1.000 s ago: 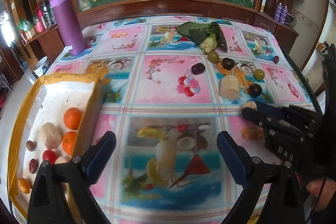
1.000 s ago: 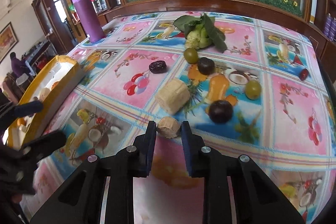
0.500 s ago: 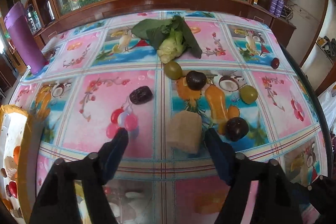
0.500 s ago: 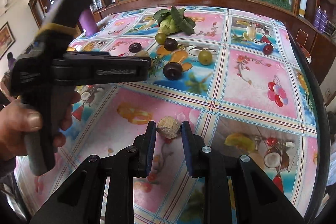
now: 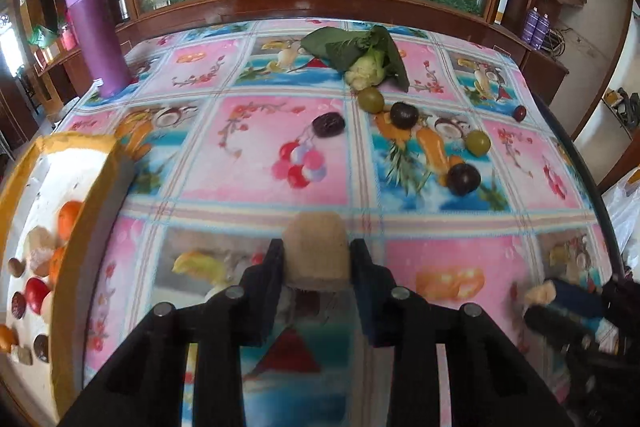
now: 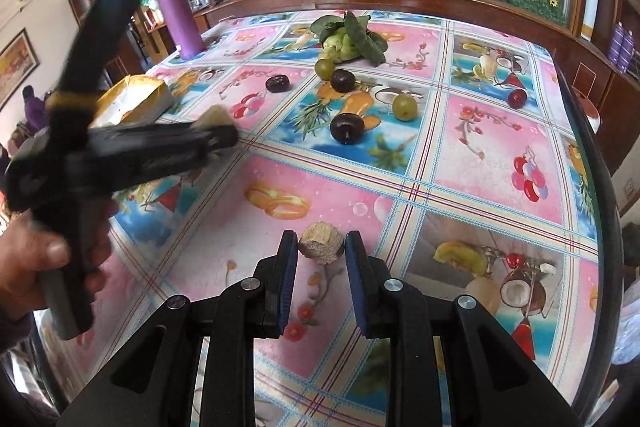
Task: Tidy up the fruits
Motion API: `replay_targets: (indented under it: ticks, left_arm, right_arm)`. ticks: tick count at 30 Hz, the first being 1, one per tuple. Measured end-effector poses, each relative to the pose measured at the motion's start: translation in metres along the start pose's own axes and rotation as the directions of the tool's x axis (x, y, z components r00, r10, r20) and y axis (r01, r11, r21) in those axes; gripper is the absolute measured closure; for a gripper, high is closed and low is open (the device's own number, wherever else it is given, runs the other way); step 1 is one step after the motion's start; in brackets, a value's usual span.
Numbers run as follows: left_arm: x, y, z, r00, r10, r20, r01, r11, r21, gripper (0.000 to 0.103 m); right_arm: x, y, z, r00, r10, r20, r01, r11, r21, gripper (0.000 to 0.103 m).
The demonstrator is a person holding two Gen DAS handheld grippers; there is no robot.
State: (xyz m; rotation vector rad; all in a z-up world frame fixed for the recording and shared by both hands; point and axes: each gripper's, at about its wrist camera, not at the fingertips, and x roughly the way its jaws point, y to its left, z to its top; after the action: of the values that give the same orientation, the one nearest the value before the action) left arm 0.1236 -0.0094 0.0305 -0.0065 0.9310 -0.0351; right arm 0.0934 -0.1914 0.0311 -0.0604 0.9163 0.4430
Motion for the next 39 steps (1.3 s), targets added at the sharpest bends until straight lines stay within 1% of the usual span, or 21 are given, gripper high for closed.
replay_targets:
  ticks: [2,6,8,11,16,21,25,29,35,39]
  left_arm:
    - [-0.015,0.01,-0.02,1.0,0.024,0.001,-0.024,1.0,-0.003,0.067]
    - [-0.036,0.03,-0.06,0.999,0.045,-0.017,-0.045,0.998,-0.032,0.067]
    - [-0.046,0.036,-0.079,0.998,0.06,-0.025,-0.061,0.998,-0.033,0.067]
    - [-0.06,0.043,-0.102,0.997,0.061,-0.039,-0.064,0.996,-0.058,0.067]
    - [-0.081,0.052,-0.125,0.997,0.072,-0.028,-0.073,0.995,-0.066,0.067]
    - [-0.094,0.063,-0.132,0.998,0.067,-0.003,-0.067,0.995,-0.078,0.067]
    - [-0.101,0.071,-0.135,0.998,0.054,0.017,-0.052,0.995,-0.082,0.067]
    - [-0.104,0.078,-0.137,0.999,0.043,0.027,-0.041,0.996,-0.076,0.067]
    - [-0.107,0.091,-0.136,0.999,0.025,0.027,-0.023,0.996,-0.081,0.067]
    - [-0.11,0.098,-0.136,1.0,0.0,0.022,0.002,0.996,-0.084,0.067]
  right_arm:
    - [-0.002,0.002,-0.001,1.0,0.002,-0.01,-0.002,1.0,0.007,0.078]
    - [-0.005,0.015,-0.006,1.0,0.004,-0.022,-0.004,1.0,0.007,0.078]
    - [-0.006,0.027,-0.009,0.999,0.012,-0.03,-0.012,1.0,-0.011,0.079]
    - [-0.005,0.051,-0.013,0.998,0.033,-0.05,-0.035,0.998,-0.047,0.079]
    - [-0.004,0.095,-0.014,0.995,0.061,-0.073,-0.07,0.989,-0.128,0.079]
    - [-0.006,0.135,-0.012,0.994,0.086,-0.068,-0.097,0.978,-0.187,0.079]
    - [-0.002,0.154,-0.01,0.992,0.085,-0.091,-0.103,0.972,-0.213,0.079]
    - [0.002,0.167,-0.009,0.991,0.08,-0.107,-0.101,0.972,-0.211,0.079]
    - [0.005,0.182,-0.009,0.993,0.061,-0.104,-0.082,0.972,-0.218,0.079]
    - [0.009,0.184,-0.011,0.994,0.057,-0.095,-0.074,0.98,-0.186,0.079]
